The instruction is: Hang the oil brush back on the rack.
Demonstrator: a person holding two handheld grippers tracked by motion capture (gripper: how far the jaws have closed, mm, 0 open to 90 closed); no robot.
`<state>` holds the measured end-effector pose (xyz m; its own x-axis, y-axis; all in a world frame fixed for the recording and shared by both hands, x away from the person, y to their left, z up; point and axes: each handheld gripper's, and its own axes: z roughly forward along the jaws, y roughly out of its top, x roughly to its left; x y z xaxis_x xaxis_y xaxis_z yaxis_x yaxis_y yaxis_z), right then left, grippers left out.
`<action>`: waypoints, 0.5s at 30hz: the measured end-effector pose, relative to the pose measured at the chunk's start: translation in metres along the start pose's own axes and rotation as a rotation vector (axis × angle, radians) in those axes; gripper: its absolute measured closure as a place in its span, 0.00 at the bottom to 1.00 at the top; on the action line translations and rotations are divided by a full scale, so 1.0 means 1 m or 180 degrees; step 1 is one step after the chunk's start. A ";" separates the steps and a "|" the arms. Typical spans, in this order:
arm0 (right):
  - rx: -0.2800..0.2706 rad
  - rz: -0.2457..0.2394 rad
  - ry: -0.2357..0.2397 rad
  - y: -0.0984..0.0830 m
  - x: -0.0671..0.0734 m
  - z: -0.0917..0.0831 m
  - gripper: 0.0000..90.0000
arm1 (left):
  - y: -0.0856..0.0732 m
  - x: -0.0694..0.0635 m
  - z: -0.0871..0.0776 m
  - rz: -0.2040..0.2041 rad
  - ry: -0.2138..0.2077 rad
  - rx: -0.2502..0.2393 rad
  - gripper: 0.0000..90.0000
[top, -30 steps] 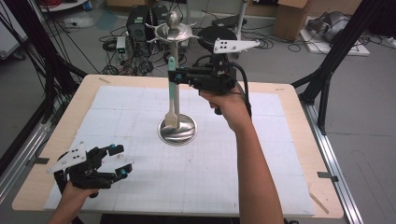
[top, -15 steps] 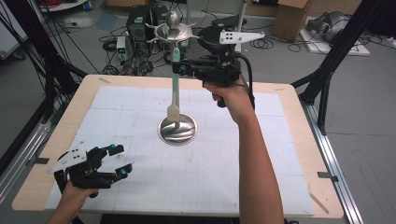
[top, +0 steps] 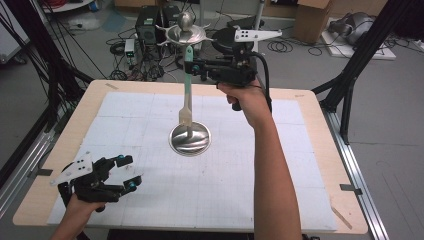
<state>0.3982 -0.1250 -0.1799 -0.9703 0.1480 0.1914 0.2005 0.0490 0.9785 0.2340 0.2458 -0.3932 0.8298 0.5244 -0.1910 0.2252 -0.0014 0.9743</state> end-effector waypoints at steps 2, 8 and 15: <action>0.0029 0.0016 -0.0024 0.000 -0.001 0.002 0.92 | 0.000 0.000 0.000 -0.0001 -0.0001 -0.0001 0.24; 0.0037 -0.0083 -0.0252 -0.002 0.004 0.004 0.70 | 0.000 0.001 -0.001 0.0009 0.0017 -0.0004 0.24; 0.0073 -0.0162 -0.0704 -0.014 0.018 -0.018 0.44 | 0.001 0.004 -0.004 -0.0008 0.0091 -0.0059 0.24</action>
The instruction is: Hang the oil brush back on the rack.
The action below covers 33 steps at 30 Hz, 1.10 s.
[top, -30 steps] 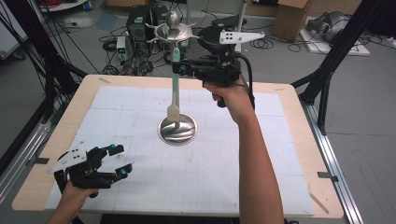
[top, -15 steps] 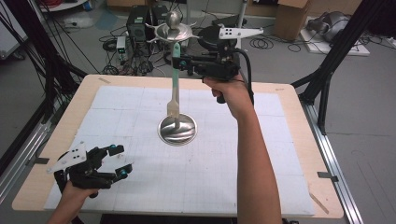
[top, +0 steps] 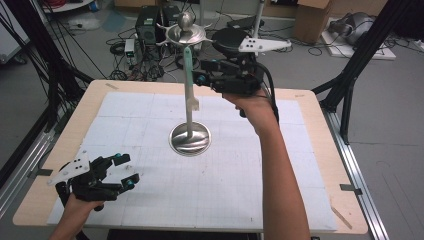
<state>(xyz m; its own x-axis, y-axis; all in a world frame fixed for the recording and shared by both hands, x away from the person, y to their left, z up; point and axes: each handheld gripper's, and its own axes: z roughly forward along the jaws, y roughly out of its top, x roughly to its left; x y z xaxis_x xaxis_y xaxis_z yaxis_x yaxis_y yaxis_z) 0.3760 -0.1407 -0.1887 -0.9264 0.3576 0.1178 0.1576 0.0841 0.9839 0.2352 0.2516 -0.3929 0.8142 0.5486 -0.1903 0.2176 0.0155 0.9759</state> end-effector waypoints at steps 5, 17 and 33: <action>0.0007 -0.0120 -0.0263 -0.025 0.006 -0.029 0.34 | 0.000 0.001 0.000 -0.0006 0.0037 0.0001 0.24; 0.0006 -0.0067 -0.0933 -0.122 0.029 -0.108 0.22 | 0.000 0.002 0.002 -0.0013 0.0144 -0.0014 0.22; 0.0203 0.0164 -0.1831 -0.237 0.071 -0.177 0.19 | -0.004 0.004 0.005 0.0048 0.0272 -0.0014 0.23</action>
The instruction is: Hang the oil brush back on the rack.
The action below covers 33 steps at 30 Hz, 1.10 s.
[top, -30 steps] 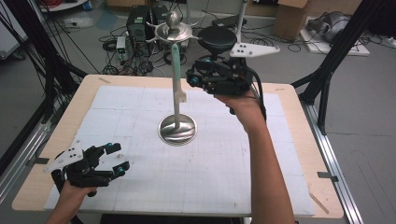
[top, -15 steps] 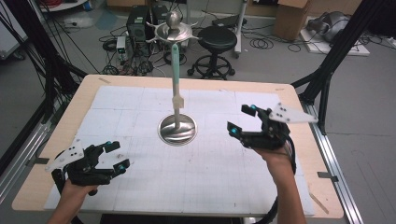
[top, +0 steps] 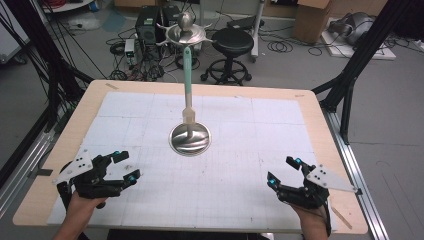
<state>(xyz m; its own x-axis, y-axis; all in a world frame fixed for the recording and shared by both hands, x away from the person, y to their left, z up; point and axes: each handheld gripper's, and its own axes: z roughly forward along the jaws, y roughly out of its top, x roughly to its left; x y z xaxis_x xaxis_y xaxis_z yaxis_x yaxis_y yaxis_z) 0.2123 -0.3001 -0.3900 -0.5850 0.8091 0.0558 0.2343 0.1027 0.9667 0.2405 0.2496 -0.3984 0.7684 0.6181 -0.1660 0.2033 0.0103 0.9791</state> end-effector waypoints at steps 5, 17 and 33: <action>0.0011 0.0109 -0.0077 -0.009 0.000 -0.008 0.18 | 0.000 0.001 -0.001 0.0016 0.0041 -0.0006 0.23; -0.0025 0.0189 -0.0064 -0.013 -0.002 -0.012 0.18 | -0.007 -0.002 -0.002 0.0024 0.0063 0.0052 0.23; -0.0010 0.0236 -0.0077 -0.014 -0.006 -0.012 0.18 | -0.008 -0.002 0.001 0.0008 0.0094 0.0066 0.23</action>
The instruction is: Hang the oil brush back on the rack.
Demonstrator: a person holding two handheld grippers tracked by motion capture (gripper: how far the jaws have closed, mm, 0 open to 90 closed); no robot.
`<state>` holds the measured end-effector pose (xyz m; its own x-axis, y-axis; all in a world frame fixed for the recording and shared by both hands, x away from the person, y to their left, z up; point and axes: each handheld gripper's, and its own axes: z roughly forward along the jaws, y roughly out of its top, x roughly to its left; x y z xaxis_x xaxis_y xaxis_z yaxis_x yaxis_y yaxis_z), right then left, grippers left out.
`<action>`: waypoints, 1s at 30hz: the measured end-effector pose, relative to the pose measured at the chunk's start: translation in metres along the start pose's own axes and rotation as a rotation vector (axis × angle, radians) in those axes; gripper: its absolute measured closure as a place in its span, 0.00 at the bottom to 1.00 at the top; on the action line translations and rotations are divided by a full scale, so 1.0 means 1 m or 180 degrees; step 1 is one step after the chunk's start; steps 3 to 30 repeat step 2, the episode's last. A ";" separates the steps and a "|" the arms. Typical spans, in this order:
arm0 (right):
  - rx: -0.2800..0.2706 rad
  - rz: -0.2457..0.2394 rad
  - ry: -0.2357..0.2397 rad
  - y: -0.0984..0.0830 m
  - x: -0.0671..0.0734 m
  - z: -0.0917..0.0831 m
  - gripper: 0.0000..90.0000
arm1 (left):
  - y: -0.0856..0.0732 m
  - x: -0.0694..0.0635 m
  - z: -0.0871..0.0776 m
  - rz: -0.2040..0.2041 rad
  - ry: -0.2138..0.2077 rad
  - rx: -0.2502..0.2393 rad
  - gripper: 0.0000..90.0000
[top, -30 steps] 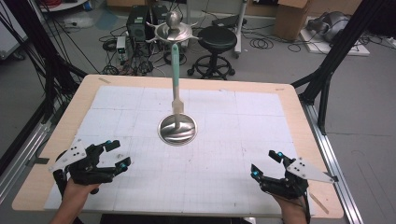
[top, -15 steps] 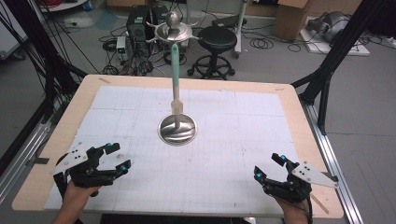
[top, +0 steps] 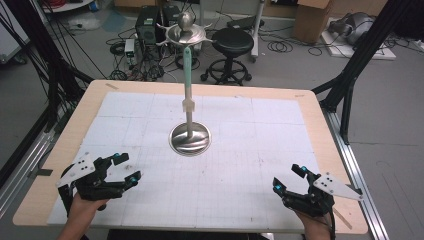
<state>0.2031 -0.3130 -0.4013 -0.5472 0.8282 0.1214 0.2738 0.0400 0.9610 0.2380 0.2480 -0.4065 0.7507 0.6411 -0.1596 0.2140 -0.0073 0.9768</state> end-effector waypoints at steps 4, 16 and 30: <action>-0.0003 0.0003 0.0000 0.000 0.000 0.000 0.18 | 0.000 0.000 0.000 -0.0004 0.0008 0.0001 0.22; -0.0003 0.0003 0.0000 0.000 0.000 0.000 0.18 | 0.000 0.000 0.000 -0.0004 0.0008 0.0001 0.22; -0.0003 0.0003 0.0000 0.000 0.000 0.000 0.18 | 0.000 0.000 0.000 -0.0004 0.0008 0.0001 0.22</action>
